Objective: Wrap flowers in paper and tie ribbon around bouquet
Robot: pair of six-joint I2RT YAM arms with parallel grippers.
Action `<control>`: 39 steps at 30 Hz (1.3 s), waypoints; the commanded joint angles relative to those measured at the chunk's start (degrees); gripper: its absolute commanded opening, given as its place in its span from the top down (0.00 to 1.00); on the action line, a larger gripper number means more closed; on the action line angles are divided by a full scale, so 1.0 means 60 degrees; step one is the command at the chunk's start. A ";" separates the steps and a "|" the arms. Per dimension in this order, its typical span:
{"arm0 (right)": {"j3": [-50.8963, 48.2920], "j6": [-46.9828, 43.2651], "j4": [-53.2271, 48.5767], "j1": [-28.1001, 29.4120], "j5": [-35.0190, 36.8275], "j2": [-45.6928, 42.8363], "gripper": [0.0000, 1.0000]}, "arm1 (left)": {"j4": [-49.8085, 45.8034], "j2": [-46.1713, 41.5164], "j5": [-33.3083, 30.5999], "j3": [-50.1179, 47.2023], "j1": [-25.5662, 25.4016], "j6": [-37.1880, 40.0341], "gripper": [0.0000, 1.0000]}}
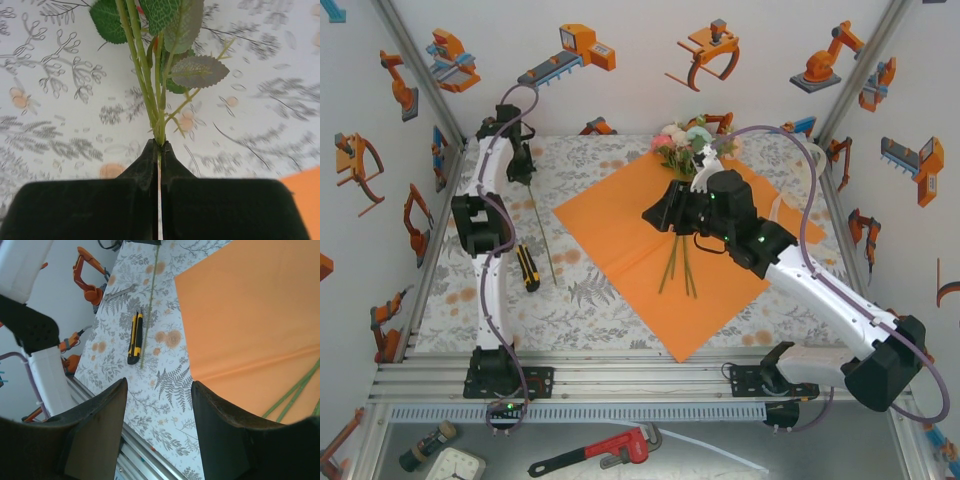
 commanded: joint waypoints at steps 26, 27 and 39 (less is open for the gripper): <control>-0.1854 0.0163 -0.1015 -0.0159 0.2084 -0.3166 0.47 | 0.6345 0.0630 0.3325 0.1319 -0.5386 -0.4785 1.00; -0.1890 0.0133 -0.1089 -0.0174 0.2140 -0.3261 0.47 | 0.6574 0.0822 0.3353 0.1294 -0.5423 -0.4880 1.00; -0.2009 -0.0232 -0.1731 -0.0252 0.2664 -0.3791 0.47 | 0.6842 0.2181 0.3096 0.1445 -0.5413 -0.3632 1.00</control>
